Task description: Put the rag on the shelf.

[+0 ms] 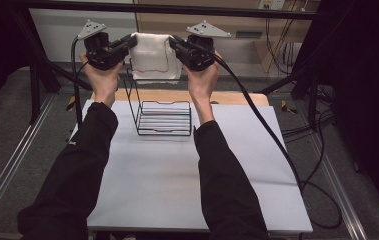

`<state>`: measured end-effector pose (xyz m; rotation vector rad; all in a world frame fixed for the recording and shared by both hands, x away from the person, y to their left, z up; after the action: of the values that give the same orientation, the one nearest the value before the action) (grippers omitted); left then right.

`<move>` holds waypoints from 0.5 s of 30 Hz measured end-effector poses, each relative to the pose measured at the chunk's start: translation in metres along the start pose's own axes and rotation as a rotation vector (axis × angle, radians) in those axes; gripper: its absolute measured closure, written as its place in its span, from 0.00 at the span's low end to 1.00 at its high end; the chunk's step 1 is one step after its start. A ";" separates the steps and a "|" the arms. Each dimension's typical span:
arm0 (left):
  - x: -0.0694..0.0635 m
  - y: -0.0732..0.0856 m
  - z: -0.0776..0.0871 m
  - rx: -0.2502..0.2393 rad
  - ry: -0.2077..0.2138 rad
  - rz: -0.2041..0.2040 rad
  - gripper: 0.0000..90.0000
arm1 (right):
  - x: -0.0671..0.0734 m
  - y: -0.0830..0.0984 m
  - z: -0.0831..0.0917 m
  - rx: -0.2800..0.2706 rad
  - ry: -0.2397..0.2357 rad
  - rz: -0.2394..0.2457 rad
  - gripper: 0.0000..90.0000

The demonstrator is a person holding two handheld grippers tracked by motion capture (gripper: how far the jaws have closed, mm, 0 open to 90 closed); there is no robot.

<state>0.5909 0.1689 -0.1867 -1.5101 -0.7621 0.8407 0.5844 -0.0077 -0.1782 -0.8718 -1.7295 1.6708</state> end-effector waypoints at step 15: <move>-0.001 0.025 0.005 0.047 0.016 -0.008 0.91 | 0.002 0.022 0.006 0.040 -0.004 -0.009 0.93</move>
<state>0.5863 0.1685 -0.2121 -1.4692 -0.7320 0.8344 0.5800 -0.0093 -0.2004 -0.8411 -1.6944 1.6965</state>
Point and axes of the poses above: each handheld gripper's, and its own axes: z roughly backward along the jaws, y roughly out of its underside, x roughly to its left, the point moved 7 cm from there along -z, roughly forward along the jaws, and after that the axes turned 7 degrees about -x, right-handed, at the moved point
